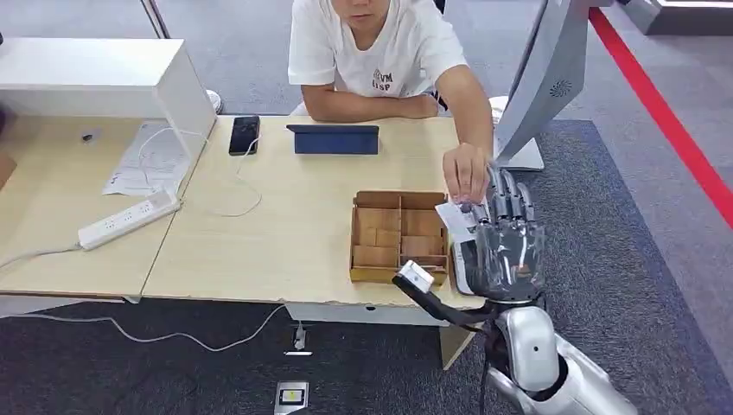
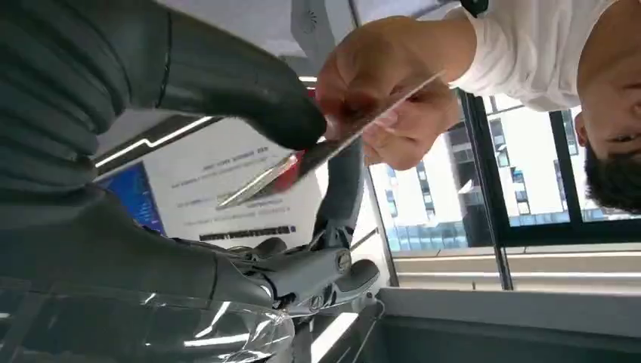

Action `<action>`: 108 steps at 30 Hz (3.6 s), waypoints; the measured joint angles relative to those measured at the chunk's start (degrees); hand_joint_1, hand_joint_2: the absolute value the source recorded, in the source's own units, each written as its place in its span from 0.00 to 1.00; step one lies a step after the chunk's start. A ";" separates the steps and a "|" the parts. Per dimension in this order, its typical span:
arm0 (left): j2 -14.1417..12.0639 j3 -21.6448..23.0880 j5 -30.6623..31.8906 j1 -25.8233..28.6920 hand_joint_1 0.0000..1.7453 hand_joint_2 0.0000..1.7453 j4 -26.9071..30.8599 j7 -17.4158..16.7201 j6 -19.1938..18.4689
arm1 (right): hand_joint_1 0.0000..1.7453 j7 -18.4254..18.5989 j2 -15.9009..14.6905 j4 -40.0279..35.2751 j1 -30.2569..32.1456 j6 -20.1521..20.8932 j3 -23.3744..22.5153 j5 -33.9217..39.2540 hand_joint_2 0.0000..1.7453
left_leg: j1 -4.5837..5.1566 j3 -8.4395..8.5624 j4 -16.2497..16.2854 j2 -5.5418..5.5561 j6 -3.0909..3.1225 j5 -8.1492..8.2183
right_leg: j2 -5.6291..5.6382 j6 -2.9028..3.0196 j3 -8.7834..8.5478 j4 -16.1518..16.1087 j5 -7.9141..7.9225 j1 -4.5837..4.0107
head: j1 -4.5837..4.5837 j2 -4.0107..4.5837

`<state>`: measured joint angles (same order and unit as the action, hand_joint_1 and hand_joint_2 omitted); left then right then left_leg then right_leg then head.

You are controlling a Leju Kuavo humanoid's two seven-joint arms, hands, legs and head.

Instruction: Pass the card to the sensor for recognition and then transmit it.

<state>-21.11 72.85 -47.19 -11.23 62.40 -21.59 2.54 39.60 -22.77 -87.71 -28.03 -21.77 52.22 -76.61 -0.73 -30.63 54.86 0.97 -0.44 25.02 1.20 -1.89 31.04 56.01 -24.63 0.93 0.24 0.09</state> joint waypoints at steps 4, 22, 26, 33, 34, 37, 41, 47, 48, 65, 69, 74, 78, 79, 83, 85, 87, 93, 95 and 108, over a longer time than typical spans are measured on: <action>0.00 0.00 -0.15 -0.01 0.00 0.00 0.00 0.02 0.00 | 1.00 -0.02 0.00 0.28 -0.11 -0.88 0.07 0.50 1.00 | 0.00 0.00 0.00 0.00 0.00 0.00 | 0.00 0.00 0.00 0.00 0.00 0.00 | -0.02 0.00; 0.00 -0.07 0.11 -0.08 0.00 0.00 -0.31 0.15 -0.59 | 1.00 -0.37 0.07 1.11 0.45 -2.49 0.31 0.11 1.00 | 0.00 0.01 0.00 0.00 0.00 0.00 | 0.00 0.00 0.00 0.00 0.00 0.00 | 0.00 0.00; 0.02 -0.11 0.11 -0.09 0.00 0.00 -0.52 0.20 -0.77 | 1.00 -0.09 -0.24 1.01 1.02 -1.49 0.11 0.92 1.00 | 0.00 0.02 0.00 -0.01 0.00 0.00 | 0.00 0.00 0.02 -0.01 0.00 0.00 | -0.02 0.00; 0.04 -0.17 0.35 -0.07 0.00 0.00 -0.94 0.28 -1.01 | 1.00 0.09 -2.38 0.79 3.74 -3.35 -2.23 4.39 1.00 | 0.01 0.02 0.01 -0.01 0.00 0.00 | 0.00 0.00 0.01 -0.02 0.00 0.00 | -0.02 0.00; 0.04 -0.20 0.35 -0.07 0.00 0.00 -1.01 0.28 -1.01 | 1.00 0.09 -2.62 0.79 4.28 -3.98 -2.71 4.70 1.00 | 0.01 0.02 0.01 -0.01 0.00 0.00 | 0.00 0.00 0.01 -0.02 0.00 0.00 | -0.02 0.00; 0.09 -0.42 0.35 -0.06 0.00 0.00 -1.27 0.28 -1.01 | 1.00 0.09 -3.17 0.81 5.87 -5.31 -4.02 6.21 1.00 | 0.00 0.02 0.01 0.00 0.00 0.00 | 0.00 0.00 0.01 -0.02 0.00 0.00 | -0.02 0.00; 0.20 -0.50 0.35 -0.05 0.00 0.00 -1.49 0.28 -0.98 | 1.00 0.09 -3.58 0.81 7.44 -5.84 -5.09 6.75 1.00 | 0.00 0.02 0.00 0.00 0.00 0.00 | 0.00 0.00 0.02 -0.01 0.00 0.00 | 0.00 0.00; 0.31 -0.94 -0.94 0.38 0.00 0.00 -1.73 0.72 -0.50 | 1.00 0.09 -3.43 2.73 8.83 -4.48 -5.75 10.91 1.00 | 0.00 0.00 0.00 0.00 0.00 0.00 | 0.00 0.00 0.01 -0.01 0.00 0.00 | -0.02 0.00; 0.31 -1.01 -1.18 0.44 0.00 0.00 -1.73 0.79 -0.37 | 1.00 0.09 -3.37 3.41 9.01 -4.24 -5.75 11.95 1.00 | 0.00 -0.01 0.00 0.00 0.00 0.00 | 0.00 0.00 0.01 -0.01 0.00 0.00 | 0.00 0.00; 1.01 -1.31 -0.31 -0.48 0.00 0.00 -2.49 -0.22 -1.46 | 1.00 0.09 -2.32 7.83 0.21 6.56 -4.55 17.16 1.00 | 0.00 -0.01 0.01 0.00 0.00 -0.01 | 0.00 0.00 0.01 0.01 0.02 0.00 | 0.00 0.00; 1.22 -1.38 0.30 -0.52 0.00 0.00 -2.73 -0.22 -1.57 | 1.00 0.09 -1.47 8.89 -1.68 7.21 -4.31 17.38 1.00 | 0.00 -0.01 0.00 0.00 0.00 -0.01 | 0.00 0.00 0.01 0.01 0.02 0.00 | -0.02 0.00; 1.29 -1.38 0.53 -0.52 0.00 0.00 -2.75 -0.24 -1.57 | 1.00 0.09 -1.03 9.73 -2.68 9.05 -4.35 17.29 1.00 | 0.00 -0.01 0.01 0.00 0.00 -0.01 | 0.00 0.00 0.01 0.01 0.02 0.00 | 0.00 0.00; 1.31 -1.40 0.94 -0.52 0.00 0.00 -2.82 -0.37 -1.68 | 1.00 0.09 -0.92 10.08 -2.72 9.35 -4.50 17.70 1.00 | 0.00 -0.01 0.01 0.01 0.00 -0.01 | 0.00 0.00 0.01 0.01 0.02 0.00 | 0.00 0.00; 1.33 -1.40 1.07 -0.53 0.00 0.00 -2.84 -0.37 -1.70 | 1.00 0.09 -0.87 10.16 -2.72 9.35 -4.50 17.99 1.00 | 0.00 -0.01 0.01 0.00 0.00 -0.01 | 0.00 0.00 0.01 0.01 0.02 0.00 | 0.00 0.00; 1.36 -1.44 1.20 -0.50 0.00 0.00 -2.88 -0.37 -1.79 | 1.00 0.09 -0.70 10.60 -2.72 9.05 -4.17 19.95 1.00 | 0.00 -0.02 0.00 0.00 0.00 -0.01 | 0.00 0.00 0.01 0.01 0.02 0.00 | 0.00 0.00; 1.38 -1.49 1.22 -0.47 0.00 0.00 -2.99 -0.37 -1.79 | 1.00 0.09 -0.50 11.08 -2.73 8.74 -3.78 20.87 1.00 | -0.01 -0.02 0.00 0.01 0.00 -0.01 | 0.00 0.00 0.01 0.01 0.02 0.00 | 0.00 0.00; 1.40 -1.51 1.22 -0.43 0.00 0.00 -3.08 -0.35 -1.75 | 1.00 0.09 -0.33 11.69 -2.71 8.54 -3.35 21.88 1.00 | -0.01 -0.02 0.00 0.01 0.00 -0.01 | 0.00 0.00 0.01 0.01 0.02 -0.01 | 0.00 0.00; 1.42 -1.51 1.05 -0.17 0.00 0.00 -3.15 -0.33 -1.46 | 1.00 0.09 0.33 13.64 -2.63 8.04 -2.10 23.06 1.00 | 0.00 -0.02 0.00 0.00 0.00 -0.01 | 0.00 0.00 0.01 0.01 0.02 0.00 | -0.02 0.00; 1.44 -1.53 1.05 -0.16 0.00 0.00 -3.19 -0.31 -1.46 | 1.00 0.09 0.44 14.29 -2.57 8.06 -1.79 23.12 1.00 | 0.00 -0.01 0.01 0.00 0.00 -0.01 | 0.00 0.00 0.02 0.01 0.02 0.00 | 0.00 0.00; 2.16 -2.49 1.99 -0.41 0.00 0.00 -4.24 -0.63 -2.75 | 1.00 0.09 0.66 16.50 -0.64 11.78 -1.73 23.10 1.00 | 0.00 -0.01 0.01 0.00 0.00 -0.01 | 0.00 0.00 0.02 0.01 0.02 0.00 | -0.02 0.00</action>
<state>-18.95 70.36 -45.20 -11.64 58.16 -22.23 -0.22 39.69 -22.12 -71.21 -28.67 -9.99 50.49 -53.51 -0.73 -30.64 54.87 0.98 -0.44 25.02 1.20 -1.88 31.06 56.02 -24.61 0.93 0.22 0.09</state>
